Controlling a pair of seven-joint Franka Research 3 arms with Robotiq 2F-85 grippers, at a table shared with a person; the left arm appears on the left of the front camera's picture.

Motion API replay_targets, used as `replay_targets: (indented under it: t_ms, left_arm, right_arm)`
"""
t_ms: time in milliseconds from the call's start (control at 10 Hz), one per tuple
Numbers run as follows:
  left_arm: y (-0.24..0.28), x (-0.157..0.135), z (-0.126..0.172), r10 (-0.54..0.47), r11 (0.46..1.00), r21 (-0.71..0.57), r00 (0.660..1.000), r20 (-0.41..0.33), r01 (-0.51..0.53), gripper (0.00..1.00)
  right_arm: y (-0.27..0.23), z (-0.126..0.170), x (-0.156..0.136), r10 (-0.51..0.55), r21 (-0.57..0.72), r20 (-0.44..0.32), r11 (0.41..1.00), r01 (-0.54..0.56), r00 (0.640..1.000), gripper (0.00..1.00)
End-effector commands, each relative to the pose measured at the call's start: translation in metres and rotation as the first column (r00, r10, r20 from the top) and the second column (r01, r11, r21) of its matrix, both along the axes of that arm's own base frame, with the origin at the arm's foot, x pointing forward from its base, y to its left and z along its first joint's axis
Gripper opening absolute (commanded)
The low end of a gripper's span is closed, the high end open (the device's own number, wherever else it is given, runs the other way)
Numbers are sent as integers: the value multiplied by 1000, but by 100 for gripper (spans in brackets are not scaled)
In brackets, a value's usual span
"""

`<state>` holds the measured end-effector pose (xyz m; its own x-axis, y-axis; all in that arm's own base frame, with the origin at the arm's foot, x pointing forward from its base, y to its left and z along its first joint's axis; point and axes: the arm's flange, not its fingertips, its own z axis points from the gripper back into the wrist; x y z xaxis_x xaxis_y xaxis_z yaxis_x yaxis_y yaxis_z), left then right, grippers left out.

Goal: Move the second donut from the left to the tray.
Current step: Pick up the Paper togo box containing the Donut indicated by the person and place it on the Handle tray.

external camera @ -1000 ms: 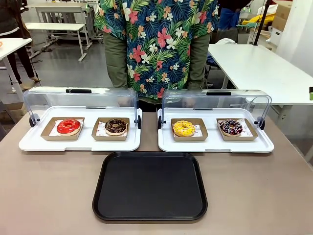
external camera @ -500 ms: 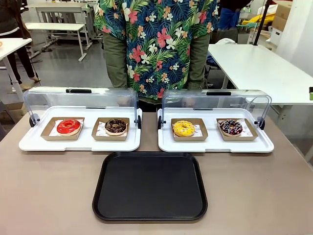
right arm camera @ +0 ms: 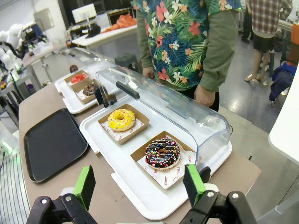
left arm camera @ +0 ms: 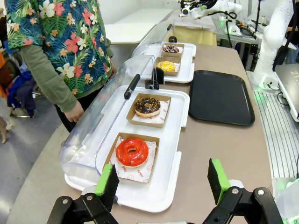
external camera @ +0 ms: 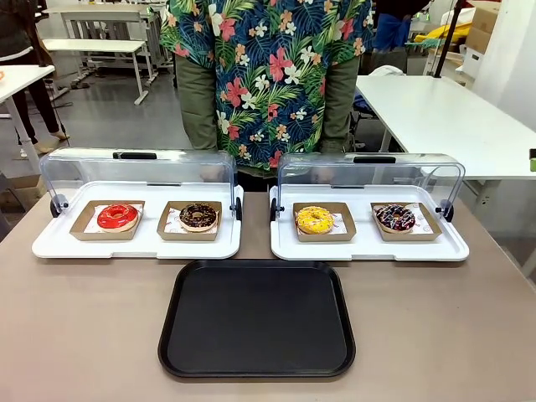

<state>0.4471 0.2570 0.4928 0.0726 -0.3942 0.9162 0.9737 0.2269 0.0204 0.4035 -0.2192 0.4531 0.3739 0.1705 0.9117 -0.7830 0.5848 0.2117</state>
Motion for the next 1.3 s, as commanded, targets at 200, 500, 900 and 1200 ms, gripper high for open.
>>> replay_targets:
  t_ms: [200, 500, 900, 1200]
  left_arm:
    - [-4, -5, 1, 14, 1000, 9, 1000, -12, -14, 100]
    - [-4, -5, 1, 14, 1000, 9, 1000, -12, -14, 100]
    - [-4, -5, 1, 14, 1000, 9, 1000, -12, -14, 100]
    - [-4, -5, 1, 14, 1000, 9, 1000, -12, -14, 100]
  right_arm:
    - [1, 3, 0, -1, 7, 1, 1000, 1, 1000, 100]
    - [1, 3, 0, -1, 7, 1, 1000, 1, 1000, 100]
    - [1, 3, 0, -1, 7, 1, 1000, 1, 1000, 100]
    - [1, 3, 0, -1, 7, 1, 1000, 1, 1000, 100]
